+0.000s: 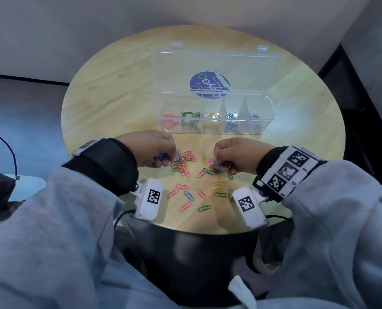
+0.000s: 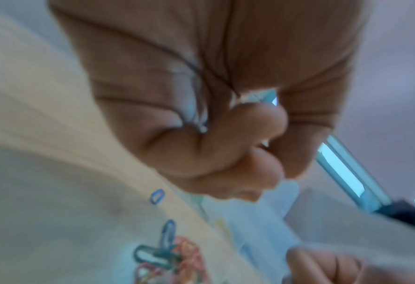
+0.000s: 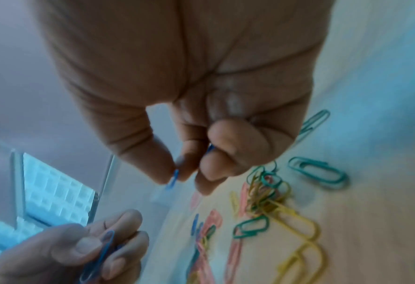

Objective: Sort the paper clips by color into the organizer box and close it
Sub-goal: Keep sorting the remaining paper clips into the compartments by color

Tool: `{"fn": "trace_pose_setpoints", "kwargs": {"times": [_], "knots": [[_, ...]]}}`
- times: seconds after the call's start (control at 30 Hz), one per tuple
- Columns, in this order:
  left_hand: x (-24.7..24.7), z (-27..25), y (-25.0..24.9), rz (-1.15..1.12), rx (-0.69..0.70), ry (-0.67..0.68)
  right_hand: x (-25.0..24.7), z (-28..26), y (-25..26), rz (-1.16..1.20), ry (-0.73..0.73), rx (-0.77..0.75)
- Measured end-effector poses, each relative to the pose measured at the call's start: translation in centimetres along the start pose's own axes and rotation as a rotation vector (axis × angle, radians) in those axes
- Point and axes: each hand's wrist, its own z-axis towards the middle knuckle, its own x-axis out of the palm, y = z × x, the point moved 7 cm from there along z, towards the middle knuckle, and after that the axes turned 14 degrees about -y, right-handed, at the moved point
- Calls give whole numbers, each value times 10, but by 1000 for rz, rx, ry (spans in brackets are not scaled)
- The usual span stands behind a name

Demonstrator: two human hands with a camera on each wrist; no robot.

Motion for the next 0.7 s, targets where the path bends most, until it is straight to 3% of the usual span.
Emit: {"fn": "trace_pose_setpoints", "kwargs": {"times": [0.23, 0.4, 0.47, 0.57, 0.63, 0.7], "knots": [[-20, -2, -5, -478, -76, -50, -2, -1, -1, 351, 42, 128], [-27, 3, -6, -539, -84, -97, -3, 1, -2, 362, 14, 150], [-27, 9, -4, -377, -72, -179, -2, 1, -1, 335, -1, 159], [-27, 20, -3, 225, 27, -288, 1, 0, 3, 270, -18, 141], [-24, 25, -7, 604, 84, -318, 6, -1, 8, 129, 7, 63], [-17, 27, -12, 765, 107, -316, 14, -5, 12, -119, 66, -29]]}}
